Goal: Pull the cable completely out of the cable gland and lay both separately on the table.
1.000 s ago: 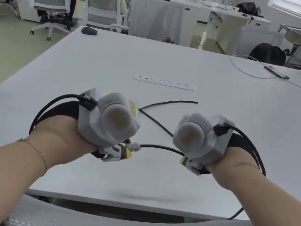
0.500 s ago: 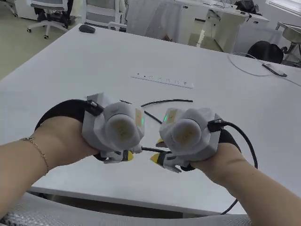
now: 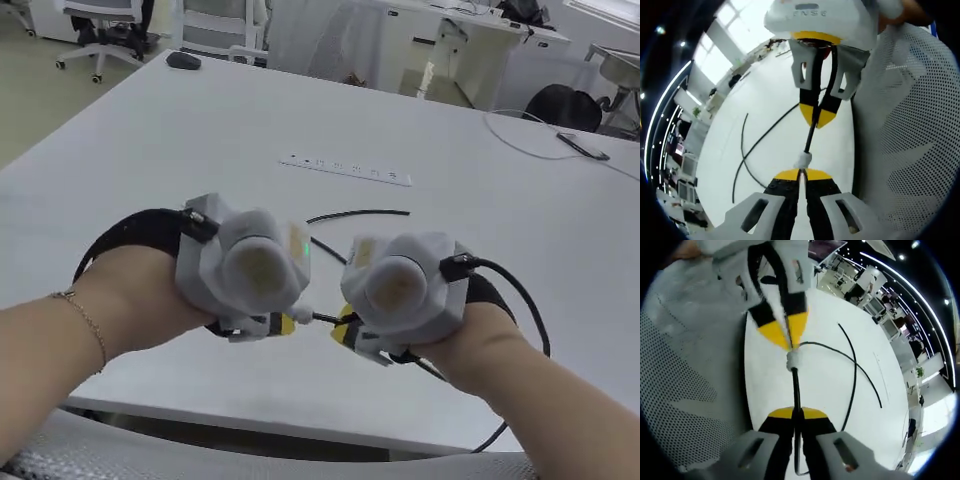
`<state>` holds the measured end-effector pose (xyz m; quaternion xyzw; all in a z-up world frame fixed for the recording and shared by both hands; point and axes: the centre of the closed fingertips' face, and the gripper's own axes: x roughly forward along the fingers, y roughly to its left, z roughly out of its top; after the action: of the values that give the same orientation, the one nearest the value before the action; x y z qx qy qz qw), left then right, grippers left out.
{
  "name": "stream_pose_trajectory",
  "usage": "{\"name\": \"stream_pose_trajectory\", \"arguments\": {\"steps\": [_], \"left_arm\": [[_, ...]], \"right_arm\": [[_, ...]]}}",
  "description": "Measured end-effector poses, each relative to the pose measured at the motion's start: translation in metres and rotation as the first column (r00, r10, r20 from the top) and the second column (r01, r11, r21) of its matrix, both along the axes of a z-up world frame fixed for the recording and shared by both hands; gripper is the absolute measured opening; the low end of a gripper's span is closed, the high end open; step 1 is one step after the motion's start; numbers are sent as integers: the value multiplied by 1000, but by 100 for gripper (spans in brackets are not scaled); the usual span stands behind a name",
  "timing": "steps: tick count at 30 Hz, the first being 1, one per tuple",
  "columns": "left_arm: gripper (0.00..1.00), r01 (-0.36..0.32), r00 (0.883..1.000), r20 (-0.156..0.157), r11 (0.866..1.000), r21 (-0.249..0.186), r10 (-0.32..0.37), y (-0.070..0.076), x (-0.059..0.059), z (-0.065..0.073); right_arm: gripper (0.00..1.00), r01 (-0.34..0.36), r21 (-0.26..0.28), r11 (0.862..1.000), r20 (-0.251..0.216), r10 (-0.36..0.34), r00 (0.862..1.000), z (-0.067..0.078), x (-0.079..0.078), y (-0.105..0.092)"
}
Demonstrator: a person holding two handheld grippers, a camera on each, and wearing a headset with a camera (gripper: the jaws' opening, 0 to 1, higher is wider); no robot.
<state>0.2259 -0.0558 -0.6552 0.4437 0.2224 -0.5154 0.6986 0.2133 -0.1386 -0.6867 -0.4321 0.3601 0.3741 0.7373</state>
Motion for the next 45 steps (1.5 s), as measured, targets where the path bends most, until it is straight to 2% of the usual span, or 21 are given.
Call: {"name": "stream_pose_trajectory", "arguments": {"steps": [1, 2, 3, 4, 7, 9, 12, 15, 17, 20, 22, 24, 26, 27, 29, 32, 35, 37, 40, 42, 45], "left_arm": [[2, 22, 1000, 22, 999, -48, -21, -8, 1, 4], [2, 37, 999, 20, 998, -56, -36, -7, -2, 6], [2, 32, 999, 6, 997, -75, -32, -10, -4, 7], [2, 33, 999, 13, 997, -74, -32, -11, -4, 6], [2, 12, 1000, 13, 1000, -19, -11, -3, 0, -3], [2, -13, 1000, -22, 1000, -12, 13, 3, 0, -8], [2, -13, 1000, -21, 1000, 0, 13, 6, 1, -10], [2, -17, 1000, -25, 1000, -2, 17, 6, 2, -10], [2, -16, 1000, -20, 1000, -1, 16, 7, 4, -9], [3, -24, 999, -22, 1000, -6, 24, 10, 6, -7], [3, -35, 999, -18, 999, -12, 35, 13, 10, -6], [3, -42, 999, -22, 999, -5, 42, 15, 11, -7], [4, -44, 999, -22, 999, -1, 44, 15, 10, -8], [6, -41, 999, -25, 999, -3, 41, 15, 10, -8], [7, -37, 999, -31, 999, -3, 37, 13, 9, -9], [8, -39, 999, -29, 999, -4, 39, 12, 10, -9], [10, -70, 997, -23, 998, -12, 69, 17, 16, -6], [12, -92, 996, -19, 996, -18, 92, 20, 20, -4], [12, -136, 991, 2, 990, -31, 136, 27, 28, 0], [12, -171, 985, 12, 985, -35, 172, 33, 33, 3], [12, -211, 977, 10, 977, -45, 211, 40, 38, 5]], "right_arm": [[3, 4, -18, 1000, -7, -5, 1000, -2, -1, -6], [3, -9, 10, 1000, -4, 9, 1000, 0, 0, -3], [3, -5, 71, 997, -8, 6, 1000, 3, -1, 4], [3, 37, 120, 992, -11, -36, 999, 6, 1, 9], [3, 3, 16, 1000, -20, -3, 1000, -2, -2, 2], [3, 5, 7, 1000, -33, -5, 999, -6, -4, 1], [3, 11, 10, 1000, -54, -10, 999, -8, -7, -1], [3, 23, -19, 1000, -72, -24, 997, -13, -9, -7], [3, 18, -43, 999, -155, -25, 988, -23, -21, -11], [3, -25, -53, 998, -233, 12, 972, -28, -31, -16], [4, -70, -45, 997, -245, 57, 968, -30, -30, -24], [4, -67, -57, 996, -260, 50, 964, -34, -29, -36], [4, -126, -44, 991, -271, 109, 956, -44, -31, -44], [4, -125, -37, 991, -284, 110, 953, -48, -32, -48], [6, -34, -15, 999, -311, 28, 950, -60, -32, -58], [24, 52, 15, 999, -343, -44, 938, -66, -29, -63], [32, 174, 123, 977, -331, -125, 935, -50, -6, -47], [31, 224, 176, 959, -334, -156, 930, -39, 8, -33], [33, 293, 238, 926, -327, -208, 922, -28, 41, 0], [33, 322, 274, 906, -324, -228, 918, -27, 60, 24], [32, 323, 296, 899, -302, -233, 924, -35, 85, 51]]}}
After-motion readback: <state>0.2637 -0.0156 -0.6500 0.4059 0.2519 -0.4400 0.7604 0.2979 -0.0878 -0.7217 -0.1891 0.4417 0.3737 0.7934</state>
